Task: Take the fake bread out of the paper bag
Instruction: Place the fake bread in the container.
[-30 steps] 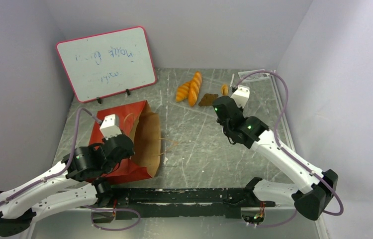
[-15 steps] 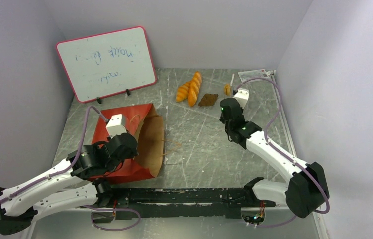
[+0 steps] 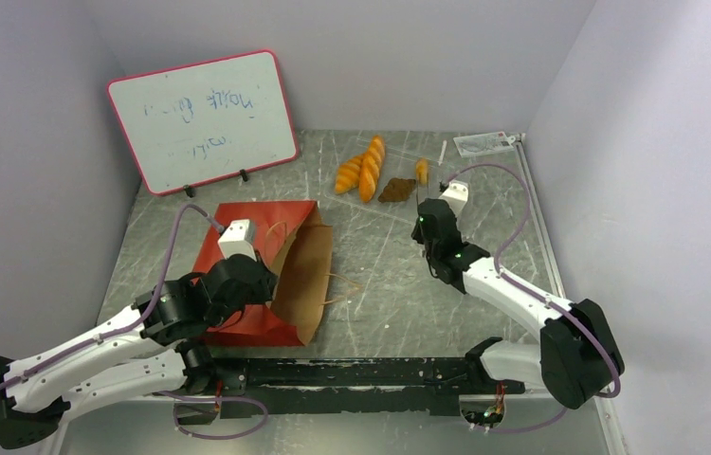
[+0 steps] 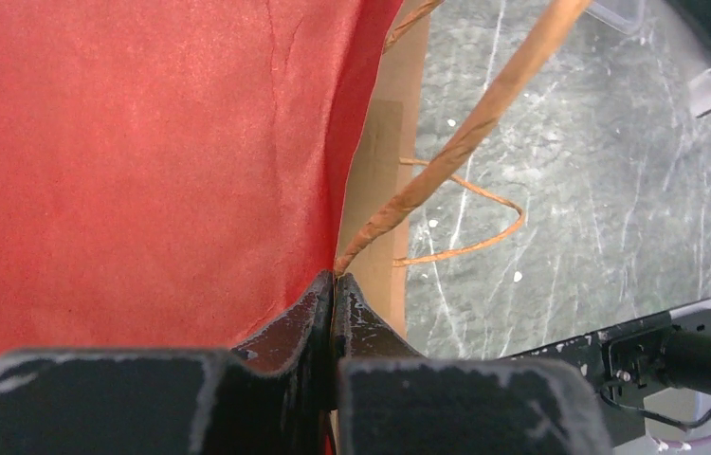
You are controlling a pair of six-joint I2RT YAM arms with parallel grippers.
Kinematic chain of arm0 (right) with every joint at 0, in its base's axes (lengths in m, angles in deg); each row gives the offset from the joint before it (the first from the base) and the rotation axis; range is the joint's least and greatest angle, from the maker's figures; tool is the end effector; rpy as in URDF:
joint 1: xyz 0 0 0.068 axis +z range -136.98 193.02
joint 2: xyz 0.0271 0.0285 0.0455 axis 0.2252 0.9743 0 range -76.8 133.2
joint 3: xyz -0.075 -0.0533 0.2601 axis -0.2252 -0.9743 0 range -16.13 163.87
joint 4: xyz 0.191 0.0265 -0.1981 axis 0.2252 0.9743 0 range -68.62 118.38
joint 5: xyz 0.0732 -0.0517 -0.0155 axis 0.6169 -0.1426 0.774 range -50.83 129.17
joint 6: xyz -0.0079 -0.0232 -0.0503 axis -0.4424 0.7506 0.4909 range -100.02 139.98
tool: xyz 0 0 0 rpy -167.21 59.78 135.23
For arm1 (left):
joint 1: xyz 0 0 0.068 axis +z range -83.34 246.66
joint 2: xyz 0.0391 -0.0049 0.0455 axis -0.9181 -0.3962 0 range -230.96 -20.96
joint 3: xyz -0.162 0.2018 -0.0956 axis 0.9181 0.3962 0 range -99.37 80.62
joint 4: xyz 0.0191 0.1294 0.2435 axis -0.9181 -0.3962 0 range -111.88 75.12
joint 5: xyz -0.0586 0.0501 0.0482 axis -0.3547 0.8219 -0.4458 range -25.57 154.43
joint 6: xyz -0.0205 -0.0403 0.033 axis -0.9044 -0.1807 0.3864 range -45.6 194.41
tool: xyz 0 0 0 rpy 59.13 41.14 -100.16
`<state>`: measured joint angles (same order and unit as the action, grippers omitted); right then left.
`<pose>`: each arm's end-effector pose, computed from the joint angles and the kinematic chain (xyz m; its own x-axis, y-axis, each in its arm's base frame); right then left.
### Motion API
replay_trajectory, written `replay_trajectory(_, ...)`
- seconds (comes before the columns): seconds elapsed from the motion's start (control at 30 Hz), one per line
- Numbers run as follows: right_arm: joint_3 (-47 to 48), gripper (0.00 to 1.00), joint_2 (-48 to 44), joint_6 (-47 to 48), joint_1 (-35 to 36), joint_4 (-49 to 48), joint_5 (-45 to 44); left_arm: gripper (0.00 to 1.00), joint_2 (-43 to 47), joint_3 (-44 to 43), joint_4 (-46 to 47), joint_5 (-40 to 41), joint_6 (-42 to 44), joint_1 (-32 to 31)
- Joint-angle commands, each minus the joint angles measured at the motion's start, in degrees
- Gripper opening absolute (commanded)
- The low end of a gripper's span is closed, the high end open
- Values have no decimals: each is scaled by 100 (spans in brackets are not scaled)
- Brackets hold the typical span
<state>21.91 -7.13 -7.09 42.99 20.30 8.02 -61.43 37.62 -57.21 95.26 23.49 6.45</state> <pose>0.2464 0.1191 0.2239 -0.4109 0.2126 -0.8865 0.1633 0.9739 0.1578 0.0952 -0.1264 0.2898 -0.6270 -0.2463 -0.7390 0.0996 0.9156 -0.3896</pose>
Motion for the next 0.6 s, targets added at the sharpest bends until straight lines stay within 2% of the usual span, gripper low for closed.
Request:
replay_trajectory(0.0,-201,0,41,-629,-18,-244,33,7,64,53,592,-381,305,-18)
replay_trajectory(0.13,-416,2,-52,-1083,-18,-33,130,7,57,70,667,-411,328,-18)
replay_trajectory(0.33,-429,22,-14,-1324,-14,208,493,7,45,108,770,-415,324,-20)
replay_trajectory(0.57,-281,33,28,-1516,-19,633,681,7,13,232,976,-500,279,-18)
